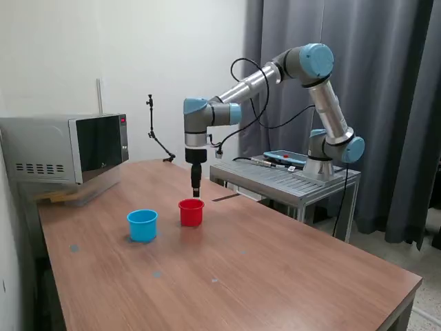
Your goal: Place red objects in the red bin, and blue objects in the blue bin.
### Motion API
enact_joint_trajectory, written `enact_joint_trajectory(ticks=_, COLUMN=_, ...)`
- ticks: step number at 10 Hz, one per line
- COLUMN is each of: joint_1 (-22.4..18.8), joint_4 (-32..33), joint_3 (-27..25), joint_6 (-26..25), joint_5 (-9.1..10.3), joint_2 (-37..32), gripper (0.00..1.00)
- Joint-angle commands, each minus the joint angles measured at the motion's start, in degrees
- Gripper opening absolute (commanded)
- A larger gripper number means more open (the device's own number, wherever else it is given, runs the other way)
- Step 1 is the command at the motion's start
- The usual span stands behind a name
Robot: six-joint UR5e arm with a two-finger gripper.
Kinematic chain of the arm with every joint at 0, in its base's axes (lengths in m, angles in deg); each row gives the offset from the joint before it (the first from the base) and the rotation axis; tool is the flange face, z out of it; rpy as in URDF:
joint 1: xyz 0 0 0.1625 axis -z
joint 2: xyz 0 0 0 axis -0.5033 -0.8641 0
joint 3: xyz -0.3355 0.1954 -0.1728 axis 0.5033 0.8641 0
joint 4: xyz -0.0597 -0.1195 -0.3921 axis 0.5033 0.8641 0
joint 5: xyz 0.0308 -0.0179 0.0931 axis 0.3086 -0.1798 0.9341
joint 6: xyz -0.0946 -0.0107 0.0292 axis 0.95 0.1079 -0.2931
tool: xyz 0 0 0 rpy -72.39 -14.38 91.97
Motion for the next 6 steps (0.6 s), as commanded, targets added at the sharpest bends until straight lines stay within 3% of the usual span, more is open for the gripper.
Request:
enact_joint_trajectory(ticks=1, joint_1=-0.2, joint_4=-5.9, joint_3=0.4, joint_6=3.9, joint_5=0.19, joint_2=-4.7, gripper=1.0)
enact_joint_trajectory(ticks=4, joint_1=-2.8, joint_4=-19.6, joint_3=3.3, joint_6=14.4, joint_5=0.45, joint_2=-10.7, gripper=1.0)
enact_joint_trajectory(ticks=6, joint_1=-3.3, joint_4=-23.7, joint_3=5.3, joint_6=22.1, joint_5=1.67, joint_2=-14.6, gripper=1.0)
